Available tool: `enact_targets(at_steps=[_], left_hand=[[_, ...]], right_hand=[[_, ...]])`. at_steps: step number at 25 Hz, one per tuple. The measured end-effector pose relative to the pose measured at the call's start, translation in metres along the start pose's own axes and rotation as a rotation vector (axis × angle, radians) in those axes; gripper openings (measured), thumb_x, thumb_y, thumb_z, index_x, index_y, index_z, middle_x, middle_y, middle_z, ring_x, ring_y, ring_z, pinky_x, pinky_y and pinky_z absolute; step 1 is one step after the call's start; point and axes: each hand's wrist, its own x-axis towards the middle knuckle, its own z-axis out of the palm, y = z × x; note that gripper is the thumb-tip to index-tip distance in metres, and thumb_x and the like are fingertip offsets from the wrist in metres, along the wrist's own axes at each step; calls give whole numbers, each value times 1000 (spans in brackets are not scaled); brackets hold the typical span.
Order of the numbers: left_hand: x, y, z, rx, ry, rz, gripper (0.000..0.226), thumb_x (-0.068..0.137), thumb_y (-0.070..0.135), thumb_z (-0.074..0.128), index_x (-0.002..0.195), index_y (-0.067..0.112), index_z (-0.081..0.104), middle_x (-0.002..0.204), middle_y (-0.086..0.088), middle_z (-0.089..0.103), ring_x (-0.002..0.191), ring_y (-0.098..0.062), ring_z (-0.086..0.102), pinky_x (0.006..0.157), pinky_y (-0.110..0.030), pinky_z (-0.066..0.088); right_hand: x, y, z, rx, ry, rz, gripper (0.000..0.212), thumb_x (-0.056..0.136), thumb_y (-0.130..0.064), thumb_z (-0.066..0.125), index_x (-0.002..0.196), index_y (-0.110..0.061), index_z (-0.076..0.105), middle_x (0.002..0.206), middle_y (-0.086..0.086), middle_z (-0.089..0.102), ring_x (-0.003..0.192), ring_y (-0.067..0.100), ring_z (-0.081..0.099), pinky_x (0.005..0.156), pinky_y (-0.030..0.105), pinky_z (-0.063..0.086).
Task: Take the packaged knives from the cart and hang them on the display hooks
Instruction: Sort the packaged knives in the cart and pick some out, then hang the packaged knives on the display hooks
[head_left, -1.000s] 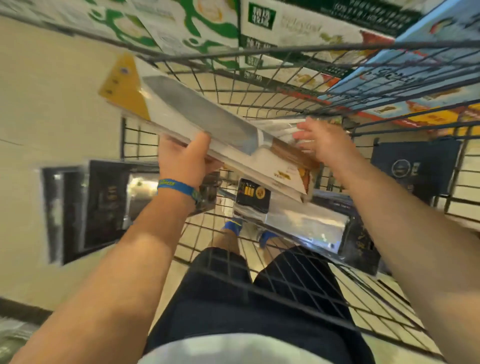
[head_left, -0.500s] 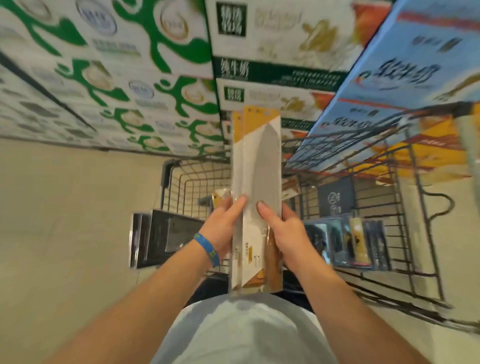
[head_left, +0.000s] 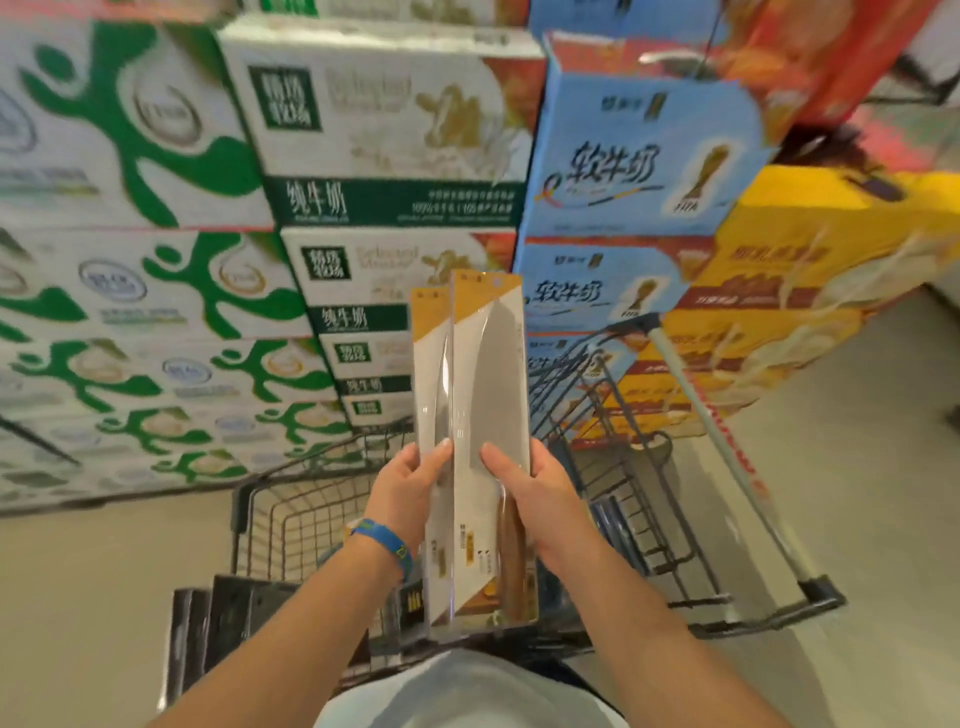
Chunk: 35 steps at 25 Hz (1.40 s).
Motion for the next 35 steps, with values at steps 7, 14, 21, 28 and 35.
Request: enact_targets(at_steps=[7,14,21,28,35], left_hand=[[20,23,19,-19,-80,60,21,99,24,56,114,13,66,100,-18,75,83,-31,73,64,-36,59],[39,61,23,122,40,206,18,96,35,61,102,22,70,95,-11,76,87,-33,72,77,-47,59],[33,111,39,243,103,397,25,89,50,64,89,26,69,70,6,69,58,-12,62,52,-24,49],[16,122,45,251,145,490,27,76,43,72,100,30,71,91,0,76,84,-20,73,75,-38,59],[19,139,88,274,34,518,35,80,46,71,106,22,69,96,-10,75,91,-32,71,81,-47,60]], right_hand=[[7,-26,-11,8,62,-96,52,71,-58,80,116,-36,68,102,-4,79,94,17,77,86,46,62],[19,-56,-37,39,54,-141,38,88,-37,79,122,-27,68,106,1,79,97,21,77,78,37,63],[38,-98,-75,47,86,-160,36,83,-34,80,115,-21,71,103,4,80,95,25,77,90,52,60],[44,-124,-84,37,60,-231,51,69,-52,81,111,-25,71,97,6,80,87,28,78,73,45,64],[29,-152,-108,29,196,-329,45,64,-67,84,100,-42,71,96,-4,79,84,17,78,68,37,63]])
